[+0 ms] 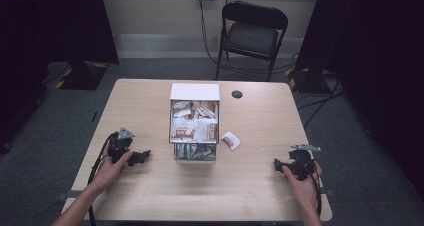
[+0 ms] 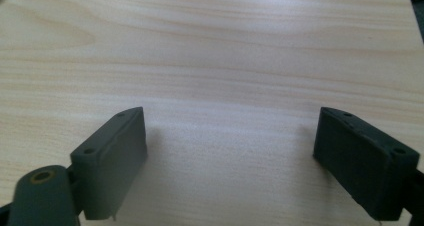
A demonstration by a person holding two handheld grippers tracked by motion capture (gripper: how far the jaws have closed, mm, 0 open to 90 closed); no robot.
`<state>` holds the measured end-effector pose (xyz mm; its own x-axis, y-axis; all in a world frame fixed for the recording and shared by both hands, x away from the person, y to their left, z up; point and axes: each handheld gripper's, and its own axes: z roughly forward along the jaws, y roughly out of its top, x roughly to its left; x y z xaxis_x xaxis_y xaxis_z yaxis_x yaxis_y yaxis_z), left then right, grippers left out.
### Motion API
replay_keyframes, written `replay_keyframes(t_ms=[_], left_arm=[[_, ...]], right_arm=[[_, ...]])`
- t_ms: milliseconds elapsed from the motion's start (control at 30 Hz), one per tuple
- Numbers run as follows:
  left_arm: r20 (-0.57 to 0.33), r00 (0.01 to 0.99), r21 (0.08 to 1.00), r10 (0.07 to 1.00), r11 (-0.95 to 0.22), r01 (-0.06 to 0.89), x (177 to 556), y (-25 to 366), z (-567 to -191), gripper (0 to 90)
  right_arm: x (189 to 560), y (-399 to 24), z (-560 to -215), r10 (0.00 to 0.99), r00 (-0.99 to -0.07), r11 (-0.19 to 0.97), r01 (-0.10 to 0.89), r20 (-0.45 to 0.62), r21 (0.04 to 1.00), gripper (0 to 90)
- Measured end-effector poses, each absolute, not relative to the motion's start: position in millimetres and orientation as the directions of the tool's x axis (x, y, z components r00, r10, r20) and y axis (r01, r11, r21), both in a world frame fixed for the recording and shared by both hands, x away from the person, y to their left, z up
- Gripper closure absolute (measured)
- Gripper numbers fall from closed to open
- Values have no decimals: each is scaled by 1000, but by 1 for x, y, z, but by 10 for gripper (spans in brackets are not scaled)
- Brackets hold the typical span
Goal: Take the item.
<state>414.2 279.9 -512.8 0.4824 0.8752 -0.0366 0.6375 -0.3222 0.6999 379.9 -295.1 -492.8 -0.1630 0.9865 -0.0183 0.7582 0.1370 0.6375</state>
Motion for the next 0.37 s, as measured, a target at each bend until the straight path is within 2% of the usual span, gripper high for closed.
replay_keyframes(t_ms=[167, 367], left_arm=[[-36, 482, 701, 876, -322, 637, 414, 280, -513, 0], [-36, 482, 701, 876, -321, 637, 414, 280, -513, 0]], right_arm=[[374, -296, -501, 986, -166, 130, 692, -19, 710, 109], [372, -294, -501, 991, -135, 110, 697, -20, 709, 109]])
